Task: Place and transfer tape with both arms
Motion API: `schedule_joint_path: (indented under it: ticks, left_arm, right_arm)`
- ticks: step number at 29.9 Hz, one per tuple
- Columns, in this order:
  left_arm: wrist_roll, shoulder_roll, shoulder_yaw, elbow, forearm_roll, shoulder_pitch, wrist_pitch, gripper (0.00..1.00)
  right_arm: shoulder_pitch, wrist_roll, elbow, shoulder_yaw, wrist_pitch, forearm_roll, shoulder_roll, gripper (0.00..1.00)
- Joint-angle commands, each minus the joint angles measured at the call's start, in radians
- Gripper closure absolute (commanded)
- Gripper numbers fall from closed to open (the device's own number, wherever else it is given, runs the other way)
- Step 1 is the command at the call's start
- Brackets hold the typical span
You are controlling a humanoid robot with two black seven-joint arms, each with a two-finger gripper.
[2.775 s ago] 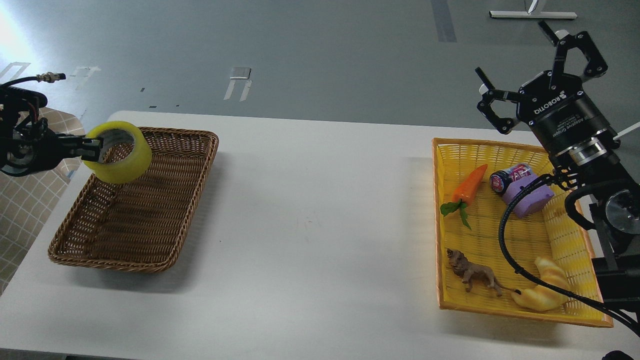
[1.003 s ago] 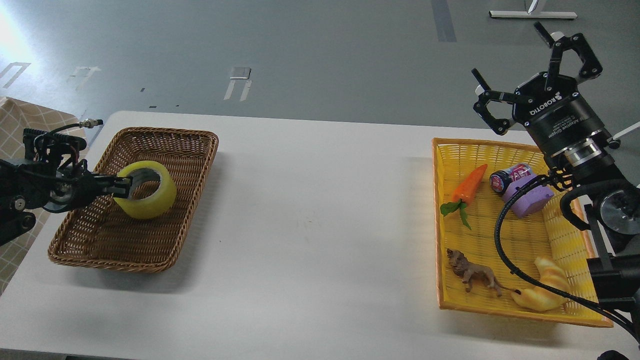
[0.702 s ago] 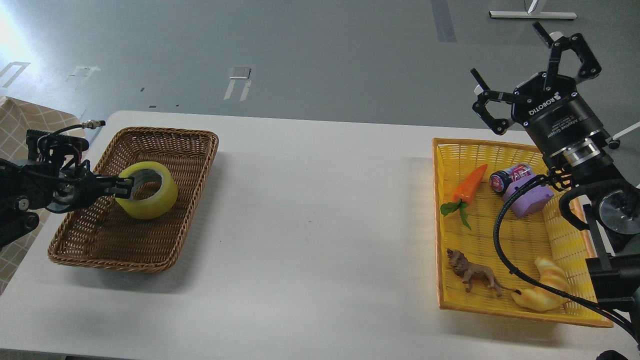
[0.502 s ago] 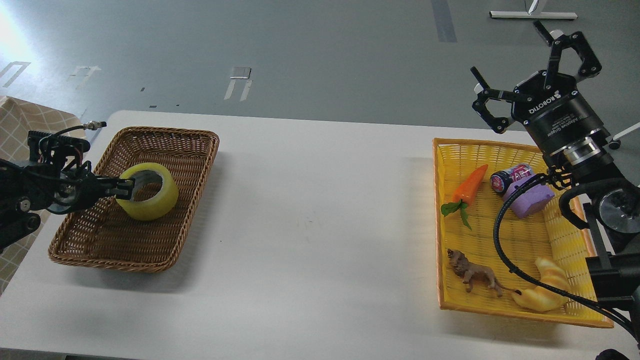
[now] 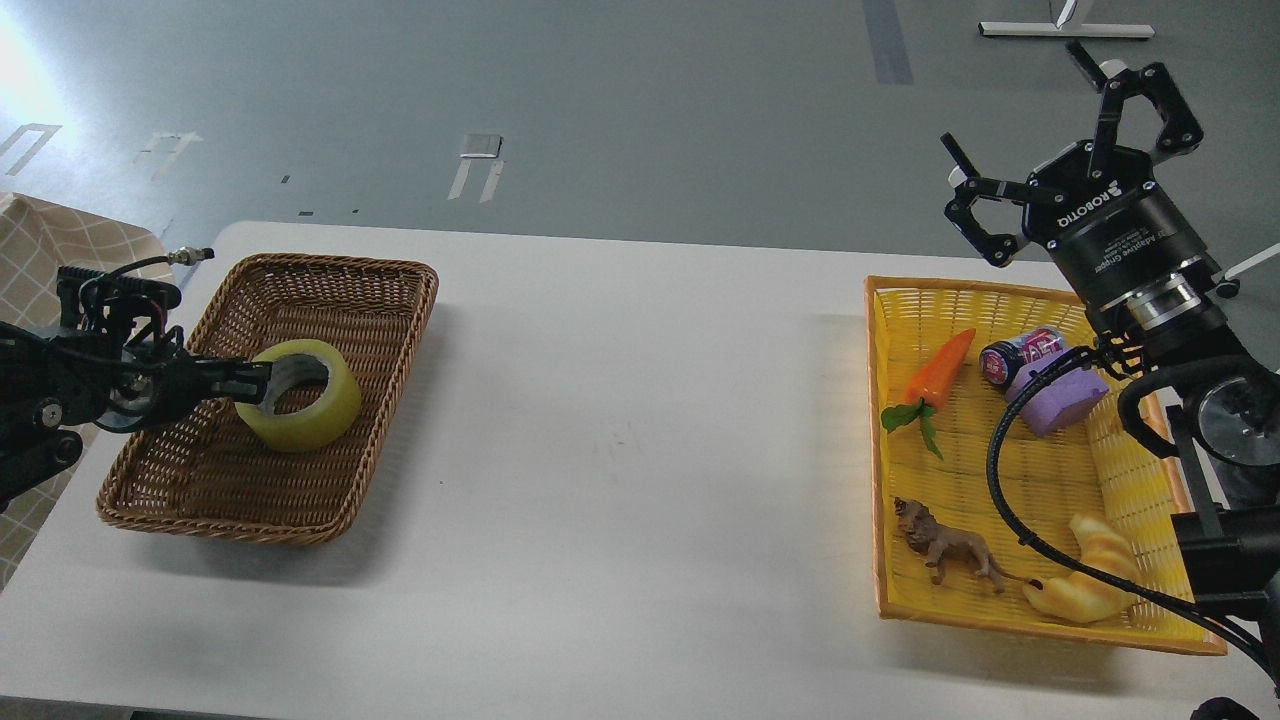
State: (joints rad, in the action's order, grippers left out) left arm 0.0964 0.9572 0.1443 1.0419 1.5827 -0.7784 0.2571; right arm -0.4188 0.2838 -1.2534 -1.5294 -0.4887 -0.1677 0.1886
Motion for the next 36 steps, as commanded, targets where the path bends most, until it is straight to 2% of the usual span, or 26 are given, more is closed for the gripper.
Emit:
schedule_joint_path:
  ticks: [1, 6, 8, 14, 18, 23, 29, 30, 32, 36]
  left_arm:
    - [0.0, 0.0, 0.0, 0.001, 0.0, 0.001, -0.001, 0.34]
    - [0.0, 0.002, 0.014, 0.004, -0.004, -0.013, -0.001, 0.24]
    - [0.0, 0.003, 0.017, 0.006, -0.021, -0.021, -0.001, 0.24]
    - [0.005, 0.014, 0.049, 0.012, -0.22, -0.186, 0.001, 0.2]
    - [0.026, 0.012, 0.075, 0.023, -0.455, -0.323, 0.016, 0.16]
    - [0.035, -0.038, 0.109, 0.027, -0.723, -0.384, 0.016, 0.05]
    - [0.112, -0.129, 0.21, 0.03, -1.051, -0.377, 0.022, 0.02]
    - [0.123, -0.139, 0.215, 0.03, -1.076, -0.377, 0.022, 0.02]
    - [0.173, -0.184, 0.236, 0.03, -1.153, -0.374, 0.022, 0.02]
    - [0.215, -0.242, 0.277, 0.032, -1.216, -0.361, 0.024, 0.02]
  right_arm:
    - [0.0, 0.0, 0.0, 0.0, 0.0, 0.0, 0.0, 0.0]
    - [-0.001, 0.0, 0.0, 0.0, 0.0, 0.0, 0.0, 0.0]
    - [-0.003, 0.0, 0.0, 0.0, 0.0, 0.0, 0.0, 0.0]
    - [-0.003, 0.0, 0.0, 0.0, 0.0, 0.0, 0.002, 0.0]
    - [-0.006, 0.0, 0.0, -0.001, 0.0, -0.001, 0.005, 0.0]
    - [-0.017, 0.0, 0.002, 0.0, 0.0, -0.001, 0.006, 0.0]
    - [-0.031, 0.0, 0.003, 0.0, 0.0, -0.006, 0.014, 0.0]
    - [-0.034, 0.0, 0.005, 0.0, 0.0, -0.006, 0.014, 0.0]
    - [-0.043, 0.0, 0.017, 0.0, 0.0, -0.006, 0.014, 0.0]
    - [-0.06, 0.0, 0.022, 0.0, 0.0, -0.006, 0.029, 0.0]
